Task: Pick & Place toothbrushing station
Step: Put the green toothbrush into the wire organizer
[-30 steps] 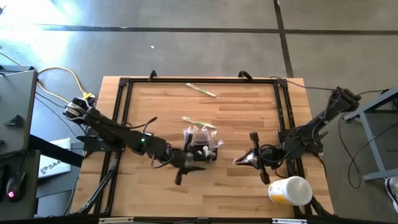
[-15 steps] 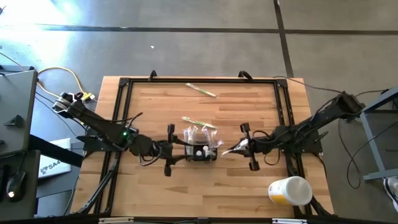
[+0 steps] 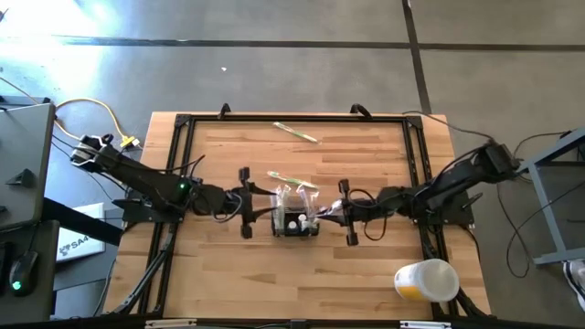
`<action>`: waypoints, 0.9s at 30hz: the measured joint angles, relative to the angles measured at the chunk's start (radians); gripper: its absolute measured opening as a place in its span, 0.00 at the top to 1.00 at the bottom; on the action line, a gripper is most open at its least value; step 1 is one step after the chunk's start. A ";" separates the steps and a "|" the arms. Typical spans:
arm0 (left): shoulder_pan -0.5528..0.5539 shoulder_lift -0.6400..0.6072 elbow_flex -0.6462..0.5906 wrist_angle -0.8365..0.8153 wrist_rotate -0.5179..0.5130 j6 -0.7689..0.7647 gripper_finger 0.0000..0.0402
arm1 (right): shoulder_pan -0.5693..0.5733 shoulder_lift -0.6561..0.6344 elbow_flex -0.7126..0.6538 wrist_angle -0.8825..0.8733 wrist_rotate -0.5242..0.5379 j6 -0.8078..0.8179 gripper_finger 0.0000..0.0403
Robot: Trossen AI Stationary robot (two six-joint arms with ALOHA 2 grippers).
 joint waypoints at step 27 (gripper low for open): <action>0.058 -0.030 -0.179 0.171 0.039 -0.064 0.59 | -0.024 0.172 0.000 -0.028 0.058 0.074 0.97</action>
